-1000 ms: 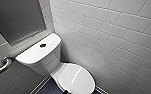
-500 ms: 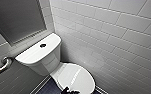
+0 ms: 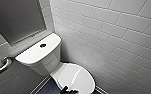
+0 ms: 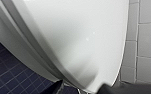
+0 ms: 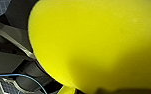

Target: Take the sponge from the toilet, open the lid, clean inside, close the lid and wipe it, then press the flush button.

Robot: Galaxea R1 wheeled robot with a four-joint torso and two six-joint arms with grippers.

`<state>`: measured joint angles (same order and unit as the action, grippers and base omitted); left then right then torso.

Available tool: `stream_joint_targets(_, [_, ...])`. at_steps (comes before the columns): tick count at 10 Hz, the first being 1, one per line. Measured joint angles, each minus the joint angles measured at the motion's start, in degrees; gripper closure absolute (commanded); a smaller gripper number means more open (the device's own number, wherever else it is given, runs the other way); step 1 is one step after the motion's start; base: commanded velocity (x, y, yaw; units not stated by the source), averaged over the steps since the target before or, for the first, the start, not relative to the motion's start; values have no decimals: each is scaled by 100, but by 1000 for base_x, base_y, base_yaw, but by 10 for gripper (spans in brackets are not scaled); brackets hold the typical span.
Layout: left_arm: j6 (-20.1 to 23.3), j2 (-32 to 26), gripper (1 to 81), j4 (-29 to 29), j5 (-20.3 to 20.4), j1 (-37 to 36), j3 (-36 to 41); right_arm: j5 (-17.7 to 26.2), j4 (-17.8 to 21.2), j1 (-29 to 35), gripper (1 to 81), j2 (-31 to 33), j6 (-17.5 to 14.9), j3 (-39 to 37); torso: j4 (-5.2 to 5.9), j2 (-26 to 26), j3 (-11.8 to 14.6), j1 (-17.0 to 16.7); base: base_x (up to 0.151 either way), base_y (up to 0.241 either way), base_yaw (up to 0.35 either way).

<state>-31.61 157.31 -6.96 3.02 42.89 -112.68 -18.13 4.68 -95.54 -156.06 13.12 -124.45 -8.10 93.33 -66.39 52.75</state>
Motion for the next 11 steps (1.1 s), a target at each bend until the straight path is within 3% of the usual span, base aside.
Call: stream_joint_targets(11, [-328, 107, 10, -37, -221, -96, -212, 13, 2, 15, 811, -16, 0, 15, 0, 0, 0, 0, 0, 0, 0])
